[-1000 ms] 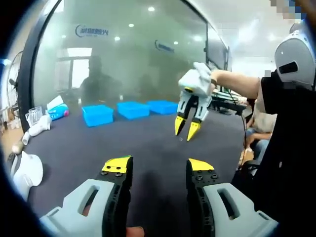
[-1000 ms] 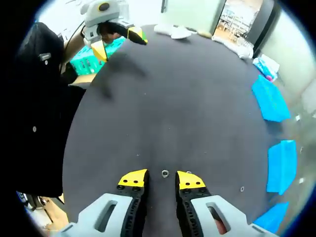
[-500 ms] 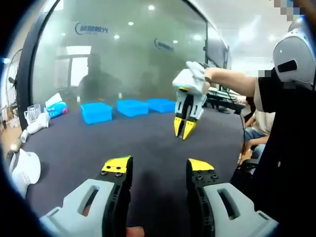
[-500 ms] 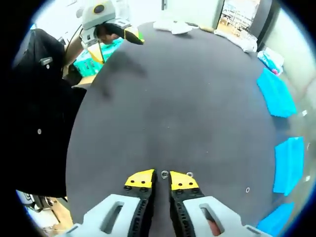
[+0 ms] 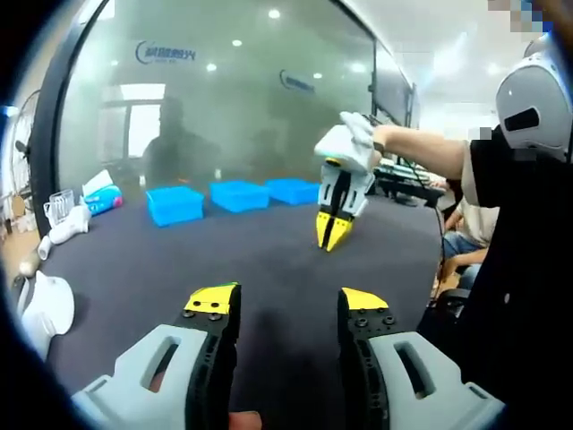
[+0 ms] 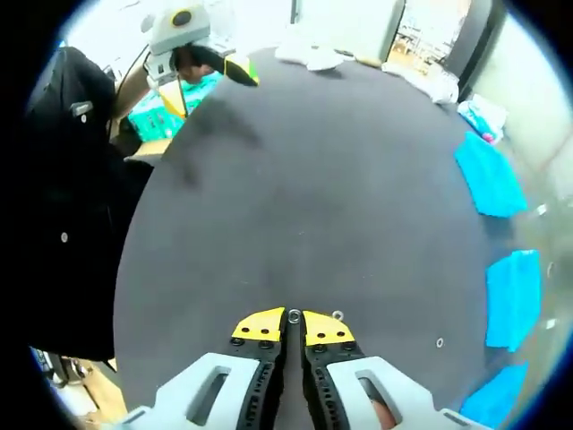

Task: Sort the screws, nuts, and washers into the corresponding bins

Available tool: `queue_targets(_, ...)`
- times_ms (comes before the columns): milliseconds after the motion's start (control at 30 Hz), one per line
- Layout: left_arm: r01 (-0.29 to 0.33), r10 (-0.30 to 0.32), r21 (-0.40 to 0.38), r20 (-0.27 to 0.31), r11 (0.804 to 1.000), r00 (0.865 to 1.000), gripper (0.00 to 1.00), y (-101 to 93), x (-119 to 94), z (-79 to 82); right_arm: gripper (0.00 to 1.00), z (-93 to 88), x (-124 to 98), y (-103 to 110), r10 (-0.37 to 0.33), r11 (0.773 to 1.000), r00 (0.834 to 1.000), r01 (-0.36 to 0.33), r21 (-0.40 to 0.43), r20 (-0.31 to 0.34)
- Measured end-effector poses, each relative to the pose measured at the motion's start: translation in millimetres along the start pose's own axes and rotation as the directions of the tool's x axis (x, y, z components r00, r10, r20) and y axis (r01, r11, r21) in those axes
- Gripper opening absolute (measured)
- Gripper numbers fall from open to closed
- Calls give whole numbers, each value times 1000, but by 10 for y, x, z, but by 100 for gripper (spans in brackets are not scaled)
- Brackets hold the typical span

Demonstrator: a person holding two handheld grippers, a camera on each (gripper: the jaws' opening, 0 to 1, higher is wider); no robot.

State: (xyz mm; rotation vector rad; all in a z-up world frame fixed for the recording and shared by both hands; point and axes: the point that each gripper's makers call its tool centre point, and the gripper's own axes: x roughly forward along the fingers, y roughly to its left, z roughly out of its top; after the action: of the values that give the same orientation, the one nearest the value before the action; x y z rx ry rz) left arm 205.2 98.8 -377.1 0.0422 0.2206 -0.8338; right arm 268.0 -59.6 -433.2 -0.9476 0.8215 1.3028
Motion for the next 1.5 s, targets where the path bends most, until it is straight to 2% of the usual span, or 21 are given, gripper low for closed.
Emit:
queue_targets(200,-7,6,7,12,1000,1000,42,22,13,58,3,17,-225,1,-83,995,989,75,72,124)
queue_targets(300,-15,15,7,23,1000,1000,42,47,19,97,3,-16,-370,-13,-151,983,970,127,133,192)
queue_targets(367,-20,20,10,26,1000,999,42,61,21,116,3,-39,-477,-41,-214,969,946,174,176,244)
queue_targets(433,-24,24,11,31,1000,999,42,69,20,138,3,-72,-581,-64,-279,947,915,212,241,293)
queue_targets(500,-28,28,16,35,999,999,42,70,22,166,3,-128,-696,-74,-355,921,870,263,288,342)
queue_targets(533,-30,29,17,37,999,999,42,71,23,179,3,-147,-723,-69,-374,913,857,272,305,354)
queue_targets(600,-32,31,20,41,999,999,42,67,28,203,3,-217,-829,-100,-430,883,811,287,371,396)
queue_targets(767,-30,28,19,54,999,998,42,39,47,271,3,-351,-1056,-104,-583,792,671,343,505,459)
queue_targets(833,-32,31,25,54,999,998,42,39,53,288,3,-402,-1131,-103,-634,752,620,358,553,462)
queue_targets(900,-36,35,24,54,999,998,42,53,56,296,3,-449,-1228,-131,-695,703,558,396,591,453)
queue_targets(933,-39,37,22,55,999,998,42,58,57,300,3,-448,-1249,-115,-705,694,542,397,601,457)
queue_targets(967,-39,38,21,55,999,998,42,60,58,300,3,-457,-1288,-121,-723,677,519,401,617,456)
queue_targets(1000,-41,39,21,55,999,998,42,63,60,301,3,-459,-1331,-131,-742,658,494,408,633,453)
queue_targets(1033,-42,41,21,55,999,998,42,67,60,300,3,-445,-1393,-141,-760,640,458,410,649,460)
queue_targets(1167,-44,42,20,57,999,997,42,69,58,307,3,-417,-1510,-207,-792,606,400,429,670,460)
queue_targets(1233,-45,44,20,58,999,997,42,73,49,309,3,-379,-1571,-271,-799,599,381,429,676,466)
queue_targets(1400,-54,52,16,67,998,996,42,97,17,308,3,-252,-1673,-524,-806,591,353,434,680,475)
queue_targets(1433,-54,53,11,70,998,996,42,103,17,306,3,-219,-1665,-616,-799,599,364,420,682,479)
queue_targets(1500,-54,54,7,73,998,996,42,110,18,305,3,-172,-1675,-770,-801,597,355,407,692,482)
